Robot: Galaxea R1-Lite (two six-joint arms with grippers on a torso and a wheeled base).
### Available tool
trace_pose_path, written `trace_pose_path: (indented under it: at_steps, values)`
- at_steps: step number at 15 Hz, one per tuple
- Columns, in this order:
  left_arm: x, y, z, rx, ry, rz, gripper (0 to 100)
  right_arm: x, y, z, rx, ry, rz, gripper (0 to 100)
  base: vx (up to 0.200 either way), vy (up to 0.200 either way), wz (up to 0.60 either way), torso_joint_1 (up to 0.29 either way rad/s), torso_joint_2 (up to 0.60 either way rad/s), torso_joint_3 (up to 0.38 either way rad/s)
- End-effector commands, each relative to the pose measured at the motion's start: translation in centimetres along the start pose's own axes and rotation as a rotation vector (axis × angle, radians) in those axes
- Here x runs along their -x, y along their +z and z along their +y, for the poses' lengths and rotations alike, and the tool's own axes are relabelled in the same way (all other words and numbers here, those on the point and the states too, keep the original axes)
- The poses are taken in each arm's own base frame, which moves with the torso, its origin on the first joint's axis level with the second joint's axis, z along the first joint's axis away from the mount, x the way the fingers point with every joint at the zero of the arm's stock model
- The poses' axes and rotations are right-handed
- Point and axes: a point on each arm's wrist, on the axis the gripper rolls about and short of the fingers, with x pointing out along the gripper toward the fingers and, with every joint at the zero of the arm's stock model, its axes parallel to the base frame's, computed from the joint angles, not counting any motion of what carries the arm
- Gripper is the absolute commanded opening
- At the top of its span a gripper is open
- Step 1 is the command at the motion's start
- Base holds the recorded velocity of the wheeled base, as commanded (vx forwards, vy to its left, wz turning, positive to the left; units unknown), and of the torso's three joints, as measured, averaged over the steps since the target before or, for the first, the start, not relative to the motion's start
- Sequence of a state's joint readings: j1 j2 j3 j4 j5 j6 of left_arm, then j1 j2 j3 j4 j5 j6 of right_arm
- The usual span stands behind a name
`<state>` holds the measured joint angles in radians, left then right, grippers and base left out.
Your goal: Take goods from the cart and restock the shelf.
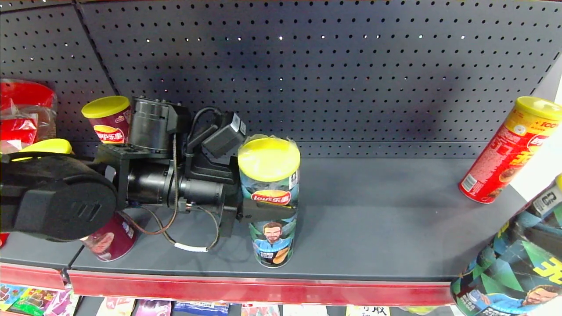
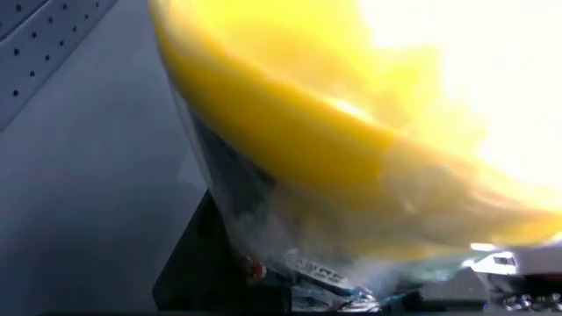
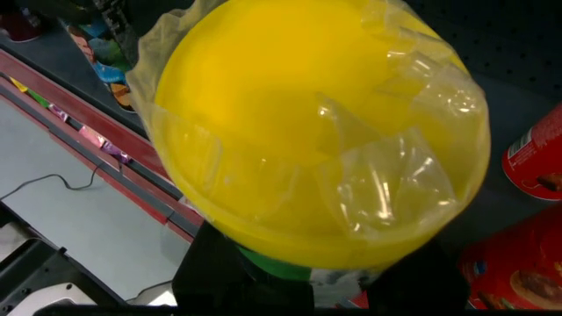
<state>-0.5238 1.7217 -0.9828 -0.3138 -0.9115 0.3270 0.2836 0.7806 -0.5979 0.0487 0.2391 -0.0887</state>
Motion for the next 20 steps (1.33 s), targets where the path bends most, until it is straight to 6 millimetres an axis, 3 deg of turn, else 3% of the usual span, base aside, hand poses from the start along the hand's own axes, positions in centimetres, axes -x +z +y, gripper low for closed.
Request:
trace_pose_path:
  at_steps: [1,7,19,20]
  values:
    - [0.4,0.1,-0.3,-0.011,-0.005,-0.007,0,0.0,0.0,0.0,0.000,0.000,0.002,0,0.000,0.000,0.00,0.000,0.00,0.000]
    - [0.6,-1.1,-1.1,0.003,-0.033,0.011,0,-0.1,0.4,-0.1,0.001,0.000,-0.003,0,0.000,0.000,0.00,0.000,0.00,0.000]
    - [0.5,-1.7,-1.2,0.024,-0.087,0.005,0,-0.6,0.4,-0.2,-0.003,0.001,0.012,0,0.000,0.000,0.00,0.000,0.00,0.000]
    - [0.4,-1.7,-1.1,0.023,-0.086,0.006,100,-0.6,0.4,-0.2,-0.003,0.002,0.015,0,0.000,0.000,0.00,0.000,0.00,0.000]
